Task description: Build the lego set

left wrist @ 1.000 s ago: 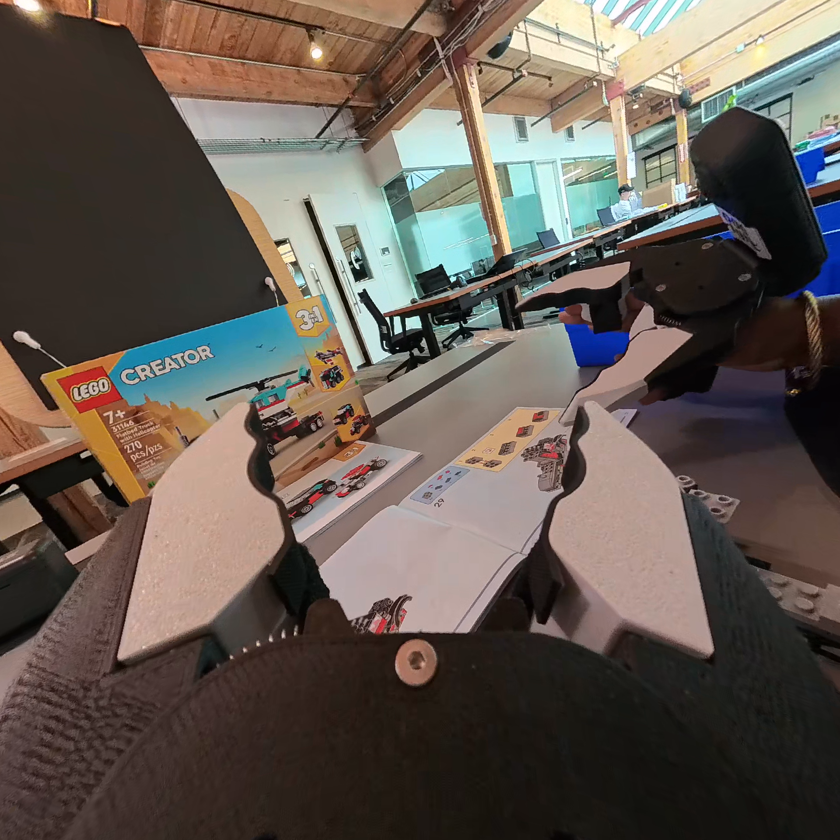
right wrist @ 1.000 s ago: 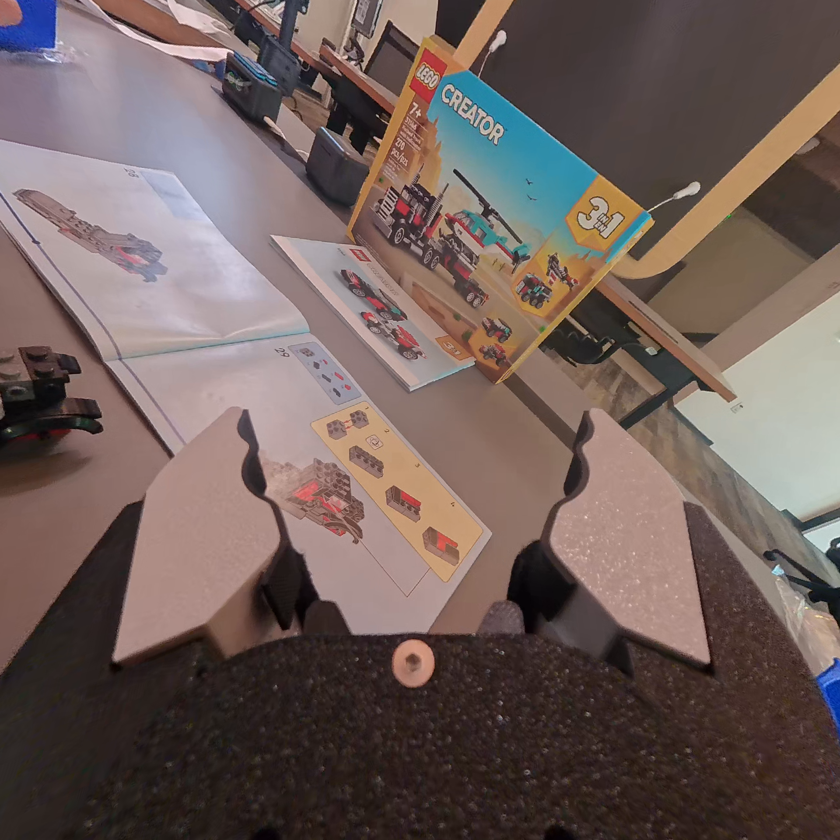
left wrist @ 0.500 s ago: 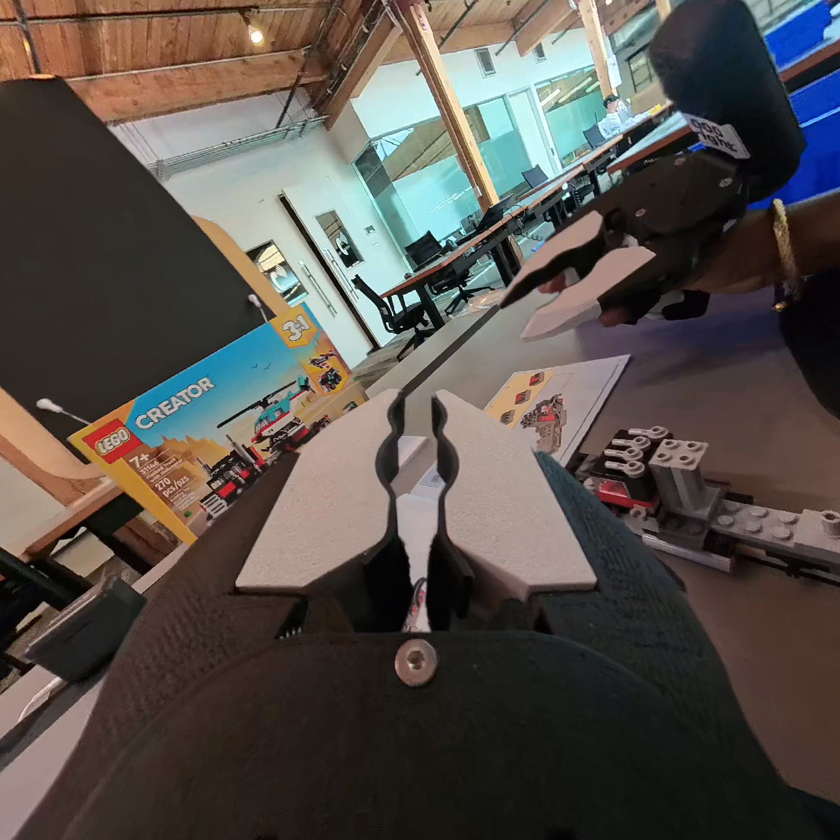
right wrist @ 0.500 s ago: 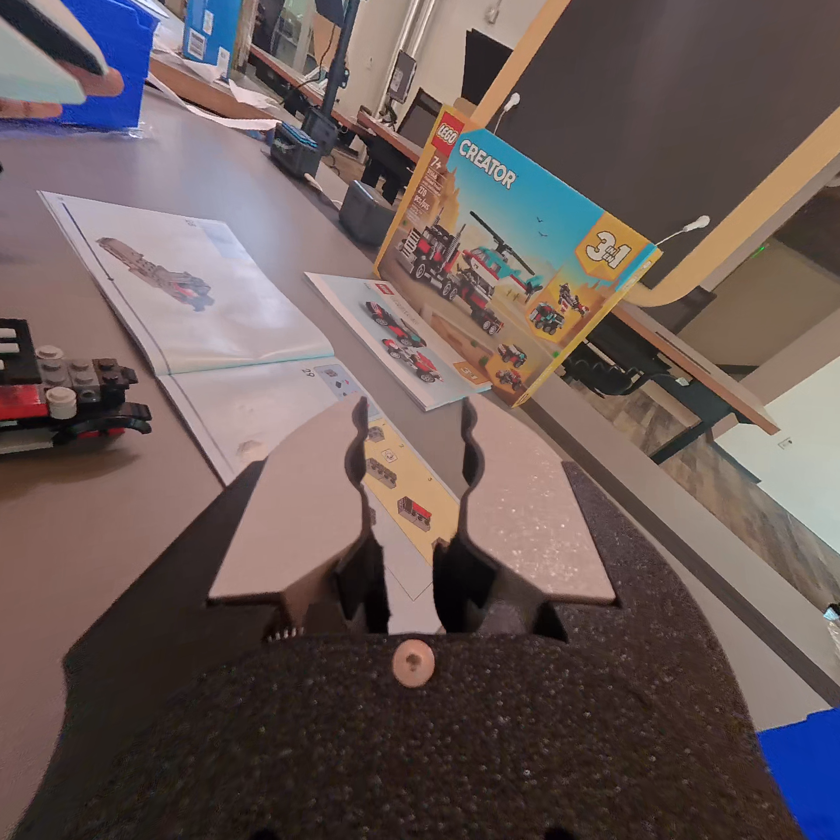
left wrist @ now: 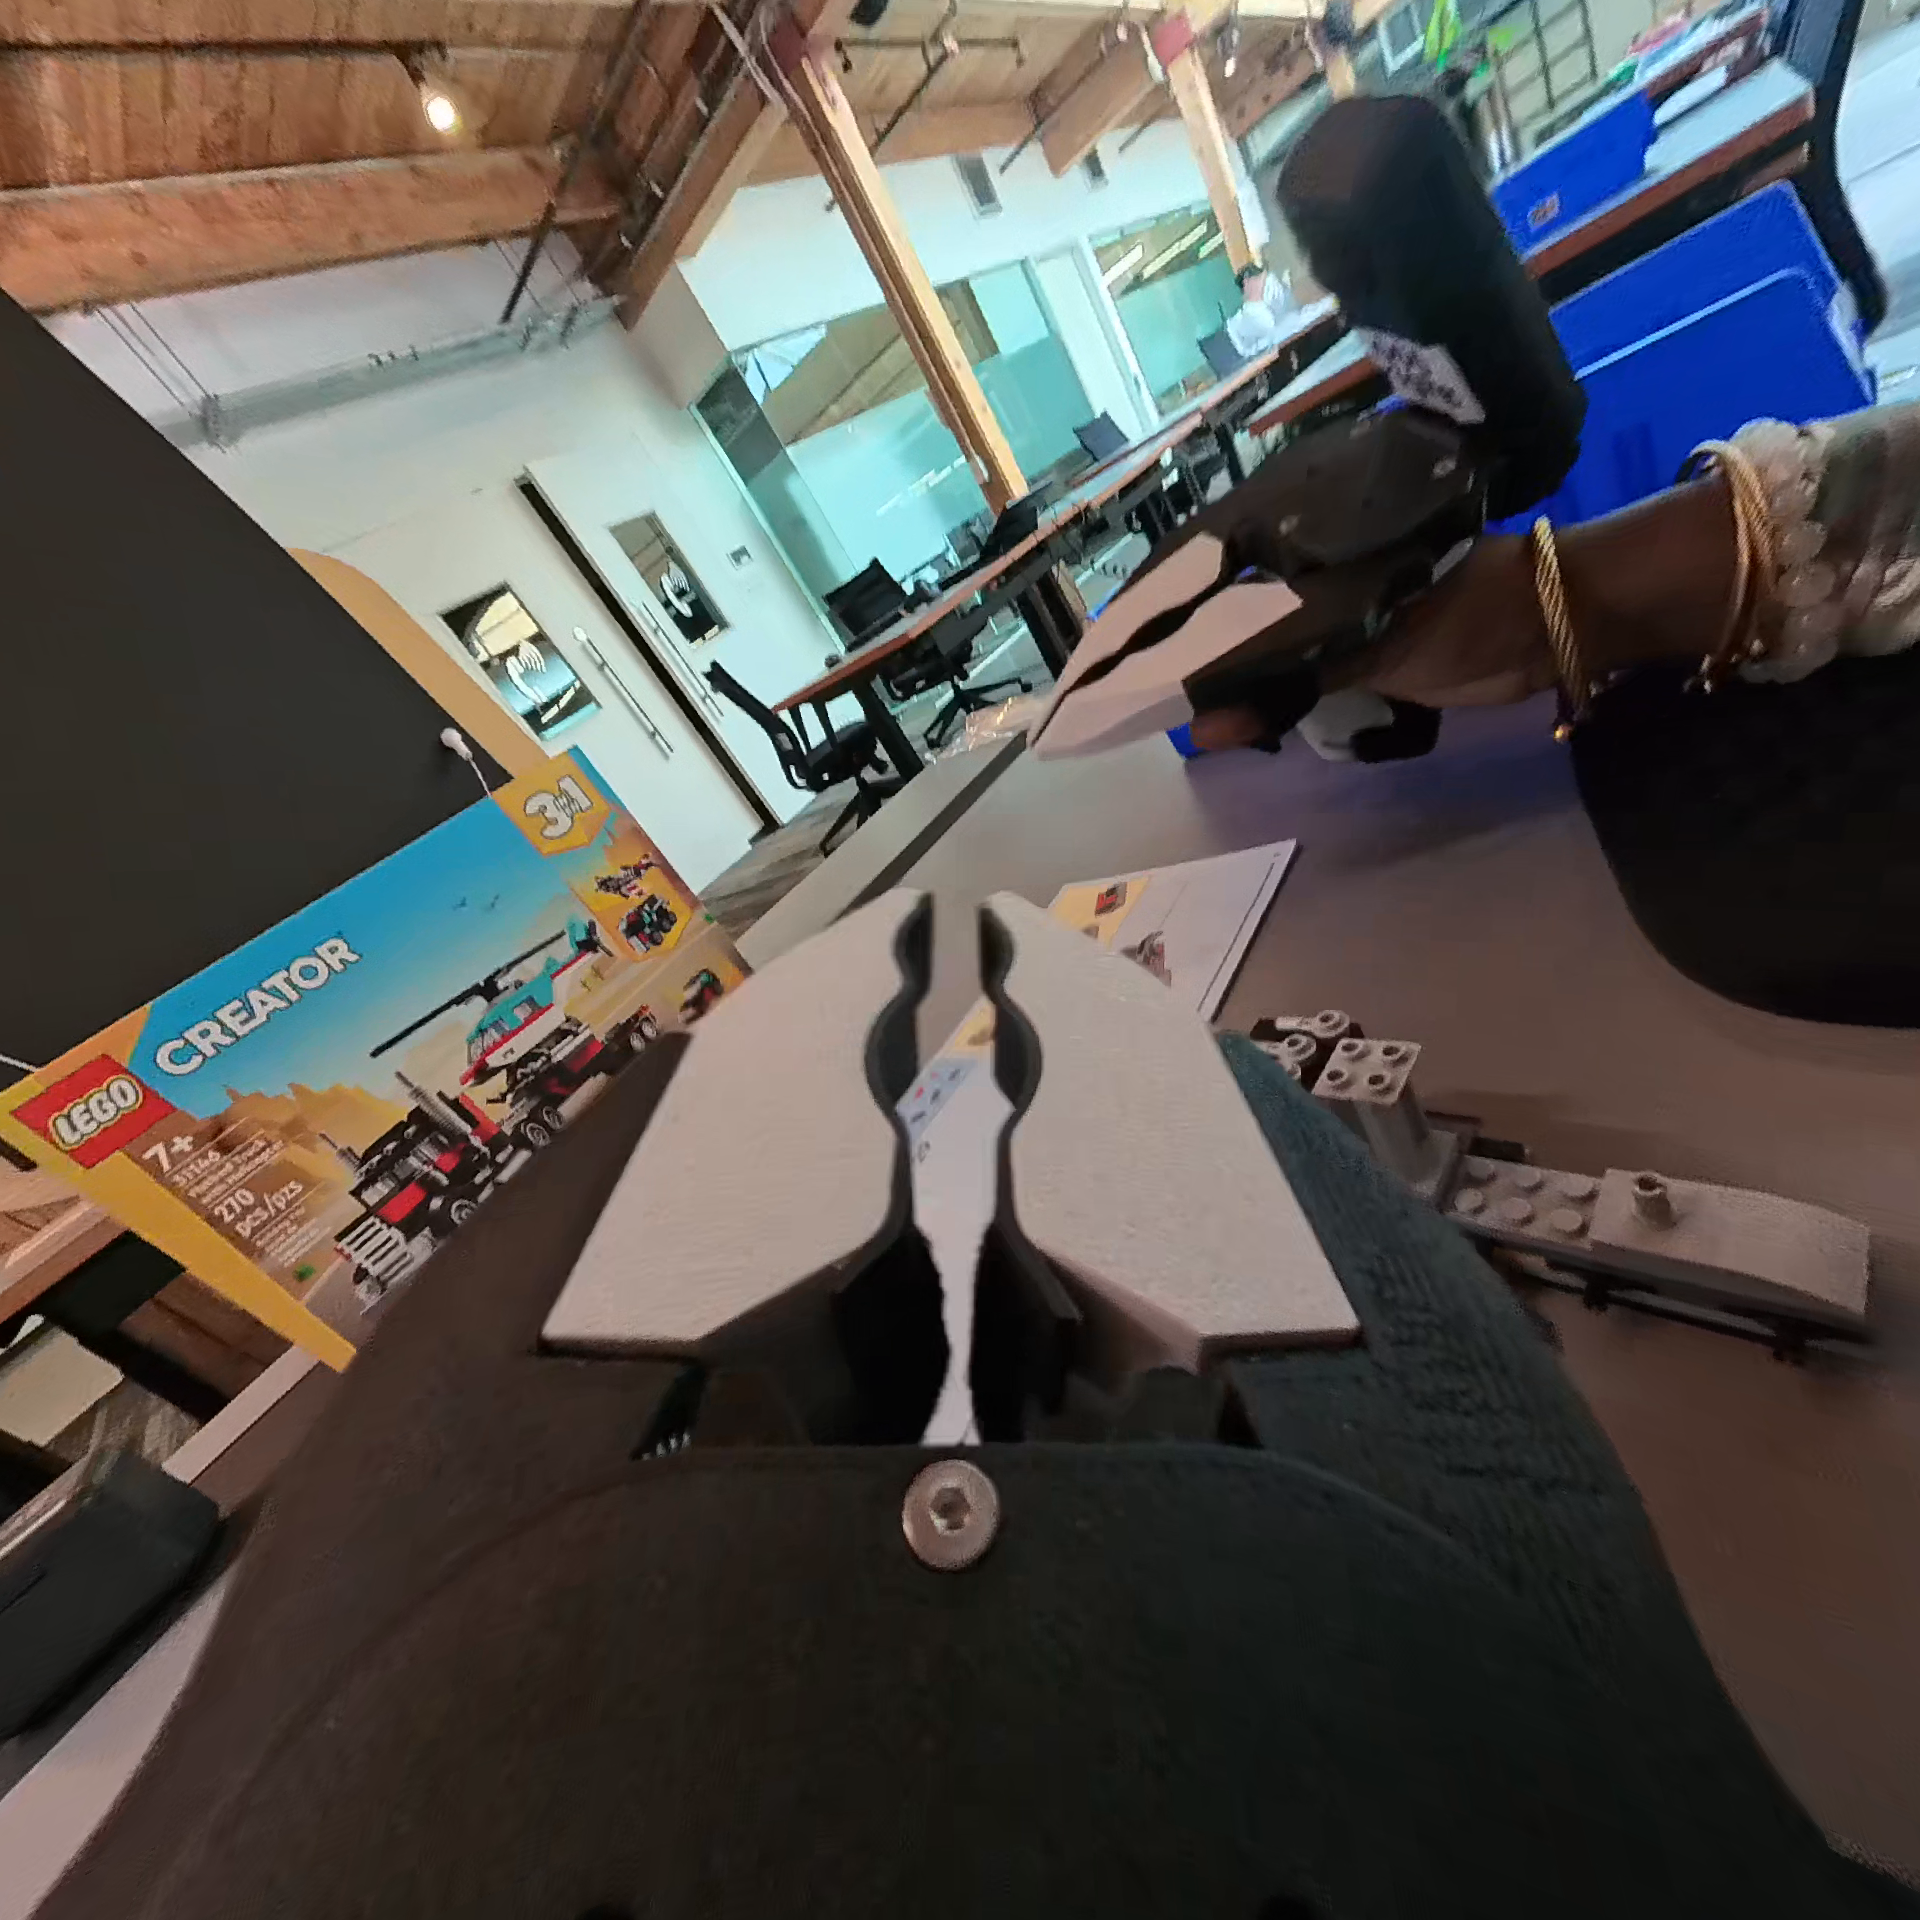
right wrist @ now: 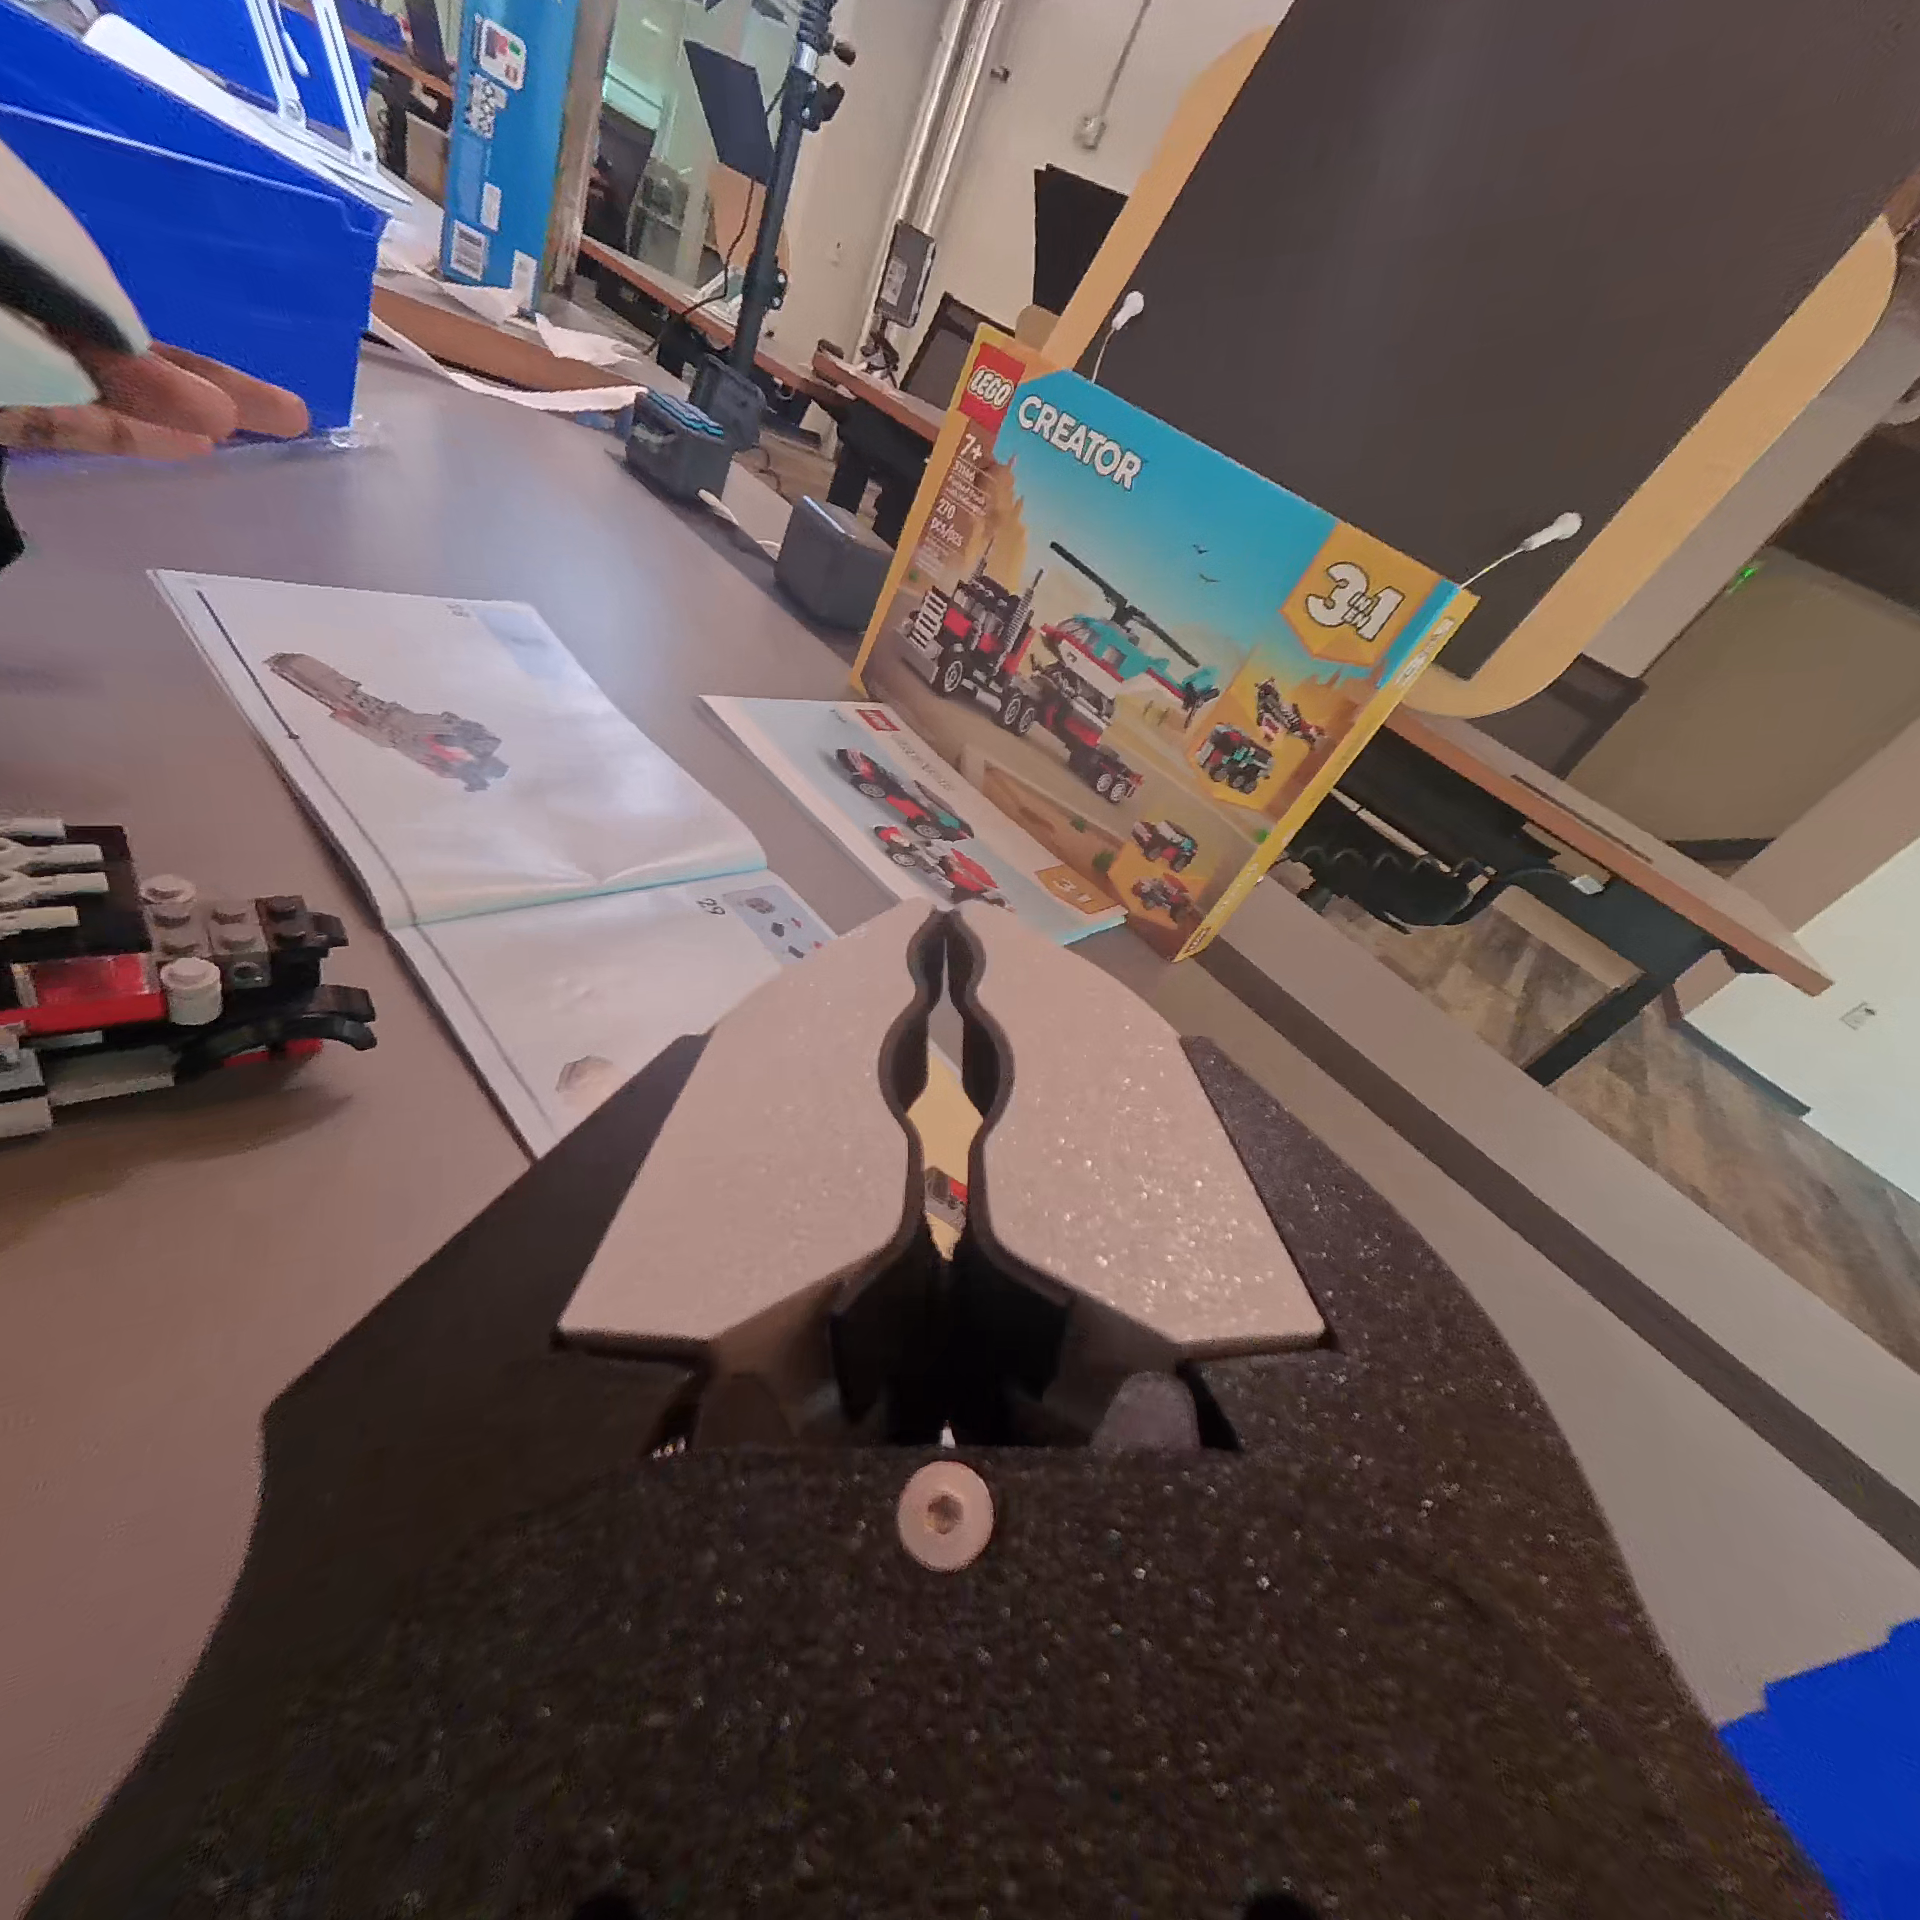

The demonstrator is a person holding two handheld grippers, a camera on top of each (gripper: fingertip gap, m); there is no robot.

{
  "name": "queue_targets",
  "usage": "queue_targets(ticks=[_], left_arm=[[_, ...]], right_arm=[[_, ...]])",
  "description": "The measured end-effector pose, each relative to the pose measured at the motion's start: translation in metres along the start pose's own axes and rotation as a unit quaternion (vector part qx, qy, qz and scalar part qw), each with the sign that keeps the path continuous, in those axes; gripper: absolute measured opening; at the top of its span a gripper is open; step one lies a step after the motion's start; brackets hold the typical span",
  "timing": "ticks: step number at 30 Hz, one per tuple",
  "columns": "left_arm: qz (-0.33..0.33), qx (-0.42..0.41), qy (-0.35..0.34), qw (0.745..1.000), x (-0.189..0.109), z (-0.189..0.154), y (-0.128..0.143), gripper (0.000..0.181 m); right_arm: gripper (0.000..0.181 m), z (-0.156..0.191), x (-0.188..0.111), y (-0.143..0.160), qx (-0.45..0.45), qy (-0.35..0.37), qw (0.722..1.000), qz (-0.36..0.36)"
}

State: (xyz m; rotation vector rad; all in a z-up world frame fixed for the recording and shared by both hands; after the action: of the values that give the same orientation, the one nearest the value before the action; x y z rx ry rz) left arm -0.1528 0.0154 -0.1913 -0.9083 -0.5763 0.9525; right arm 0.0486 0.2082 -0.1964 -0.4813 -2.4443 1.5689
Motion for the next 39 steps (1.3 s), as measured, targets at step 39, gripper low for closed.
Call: queue_targets(ticks=[39], left_arm=[[0.640,-0.305,0.042,0.704,-0.235,0.219,0.110,0.039]], right_arm=[[0.036,-0.001,-0.005,-0.005,0.008,-0.017,0.998,-0.067]])
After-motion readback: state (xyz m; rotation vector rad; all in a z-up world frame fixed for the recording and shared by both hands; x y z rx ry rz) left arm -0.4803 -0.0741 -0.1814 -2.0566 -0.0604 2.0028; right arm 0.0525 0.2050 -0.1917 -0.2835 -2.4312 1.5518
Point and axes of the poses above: each gripper's, where its closed fingertips meet, x out along the fingers, y out of its underside, z = x × y across the jaws, the point moved 10 cm from there along -x, back along the fingers, and after that the axes turned 5 degrees about y, right-handed, at the moved point
